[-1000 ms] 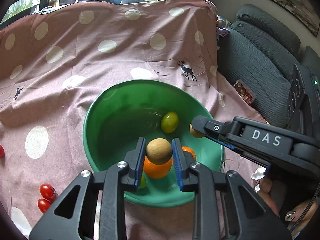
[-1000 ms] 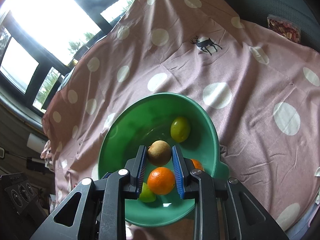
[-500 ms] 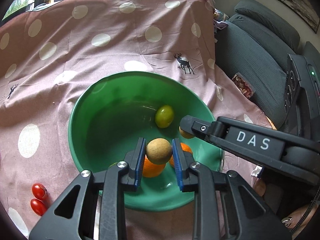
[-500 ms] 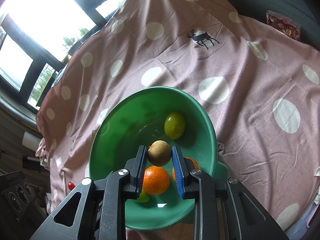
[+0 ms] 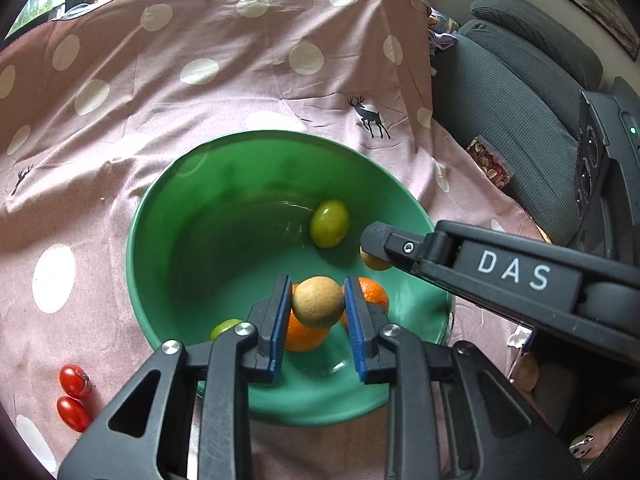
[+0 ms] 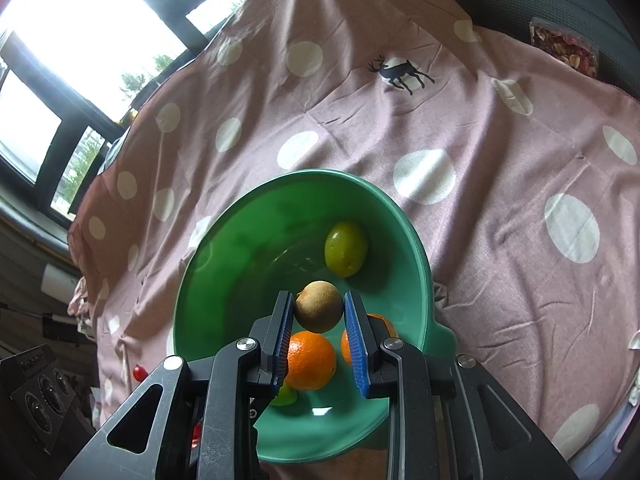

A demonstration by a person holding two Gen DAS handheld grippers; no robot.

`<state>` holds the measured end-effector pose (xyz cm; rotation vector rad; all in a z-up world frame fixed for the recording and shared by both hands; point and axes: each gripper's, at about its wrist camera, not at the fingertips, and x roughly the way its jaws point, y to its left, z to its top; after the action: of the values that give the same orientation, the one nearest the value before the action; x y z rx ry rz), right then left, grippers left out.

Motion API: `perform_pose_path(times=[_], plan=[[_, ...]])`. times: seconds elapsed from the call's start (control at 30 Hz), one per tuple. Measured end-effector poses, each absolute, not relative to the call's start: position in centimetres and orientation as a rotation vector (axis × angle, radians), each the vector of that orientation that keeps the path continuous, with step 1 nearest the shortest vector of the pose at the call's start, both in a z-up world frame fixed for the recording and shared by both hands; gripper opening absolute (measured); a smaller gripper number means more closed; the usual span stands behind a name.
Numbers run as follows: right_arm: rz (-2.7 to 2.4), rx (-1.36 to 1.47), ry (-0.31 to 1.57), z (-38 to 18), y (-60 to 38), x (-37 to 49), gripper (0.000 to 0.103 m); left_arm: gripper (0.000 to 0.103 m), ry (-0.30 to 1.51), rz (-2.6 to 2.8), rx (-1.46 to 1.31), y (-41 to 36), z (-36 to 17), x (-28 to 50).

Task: Organize fruits
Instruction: 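Lower the tan fruits into the bowl and open both tools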

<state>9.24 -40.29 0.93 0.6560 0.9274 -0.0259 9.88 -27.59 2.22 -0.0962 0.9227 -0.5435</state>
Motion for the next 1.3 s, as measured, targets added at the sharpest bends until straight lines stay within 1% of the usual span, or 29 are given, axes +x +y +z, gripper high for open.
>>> perform_pose_path(times=[0.9,0.93,1.0,1.03,1.1,1.2,1.23,1.3], plan=[[-0.023,0.674,0.953,0.4,-40.5,9.5,0.029,0.027,0.938,-0.549,-0.136,-27.4,1.8,10.1],[-0.023,0.673,0.951,0.5,-40.5,9.4,0.029,0.029,0.931,-0.551,-0.142,-27.3,2.0,10.0],[-0.03,0.664,0.948,0.6,-40.5,9.3,0.029,0.047,0.914,-0.56,-0.168,-26.8,2.3,9.7],[-0.033,0.665,0.95,0.6,-40.5,9.3,0.029,0.05,0.904,-0.567,-0.186,-26.4,2.6,9.6],[-0.034,0.669,0.948,0.7,-40.6,9.2,0.038,0.058,0.887,-0.569,-0.209,-25.8,3.1,9.2],[-0.029,0.679,0.93,1.0,-40.6,8.9,0.047,0.067,0.849,-0.556,-0.219,-24.5,4.2,8.4],[-0.029,0.677,0.921,1.3,-40.6,8.8,0.049,0.069,0.837,-0.552,-0.224,-23.9,4.6,8.1],[-0.03,0.67,0.903,1.7,-40.4,8.6,0.058,0.072,0.815,-0.535,-0.237,-22.5,5.3,7.6]])
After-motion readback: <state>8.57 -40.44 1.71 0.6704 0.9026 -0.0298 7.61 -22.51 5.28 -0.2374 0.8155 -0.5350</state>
